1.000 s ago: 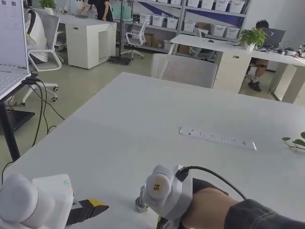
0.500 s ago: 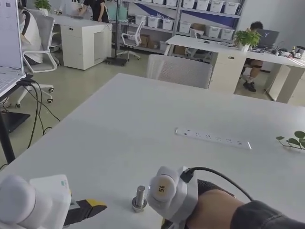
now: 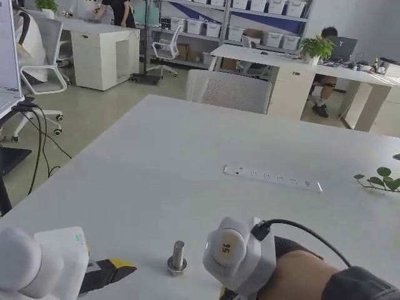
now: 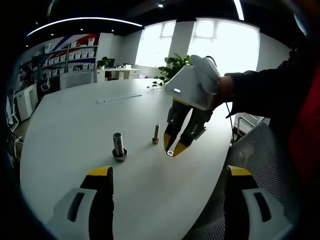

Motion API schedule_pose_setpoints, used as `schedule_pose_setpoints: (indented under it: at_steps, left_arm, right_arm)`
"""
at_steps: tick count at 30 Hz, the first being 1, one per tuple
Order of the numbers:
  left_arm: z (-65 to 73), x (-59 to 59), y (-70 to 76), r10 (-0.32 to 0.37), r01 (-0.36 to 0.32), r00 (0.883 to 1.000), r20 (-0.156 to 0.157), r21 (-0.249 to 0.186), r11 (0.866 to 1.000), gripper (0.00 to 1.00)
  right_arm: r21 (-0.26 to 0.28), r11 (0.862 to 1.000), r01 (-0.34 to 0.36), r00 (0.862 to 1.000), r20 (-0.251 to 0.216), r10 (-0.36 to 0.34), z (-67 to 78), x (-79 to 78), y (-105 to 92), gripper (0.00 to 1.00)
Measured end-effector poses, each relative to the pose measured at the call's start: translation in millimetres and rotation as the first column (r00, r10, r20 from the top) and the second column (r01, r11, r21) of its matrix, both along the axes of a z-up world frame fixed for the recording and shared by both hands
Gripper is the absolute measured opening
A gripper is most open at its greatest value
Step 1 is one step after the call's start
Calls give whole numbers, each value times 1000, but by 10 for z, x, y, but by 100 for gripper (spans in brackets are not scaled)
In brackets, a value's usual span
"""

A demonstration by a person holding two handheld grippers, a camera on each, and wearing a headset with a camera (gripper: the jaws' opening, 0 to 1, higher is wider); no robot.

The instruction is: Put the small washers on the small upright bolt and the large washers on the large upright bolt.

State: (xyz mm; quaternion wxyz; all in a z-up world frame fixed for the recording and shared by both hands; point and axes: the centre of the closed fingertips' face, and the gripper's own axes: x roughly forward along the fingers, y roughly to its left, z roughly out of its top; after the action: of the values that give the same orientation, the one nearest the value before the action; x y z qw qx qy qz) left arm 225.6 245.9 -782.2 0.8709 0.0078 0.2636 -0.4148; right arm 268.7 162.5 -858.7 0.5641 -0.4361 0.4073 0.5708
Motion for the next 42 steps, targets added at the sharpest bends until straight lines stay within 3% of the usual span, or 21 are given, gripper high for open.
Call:
schedule_pose_setpoints:
  at_steps: [10,23,35,42]
  left_arm:
    - [13,5,-12,-2,2,1000,1,-1,1000,92]
    - [23,27,-47,-11,11,1000,3,-2,1000,92]
    - [29,37,-41,-9,9,1000,3,-3,1000,92]
    - [24,40,-39,-8,8,1000,2,-6,1000,92]
  right_arm:
    - [4,999,47,999,13,-47,130,11,-265,13]
    - [-15,994,113,992,55,-112,305,220,-631,13]
    - [-15,994,105,989,111,-102,513,456,-610,13]
    - [-18,997,72,989,134,-69,614,581,-466,13]
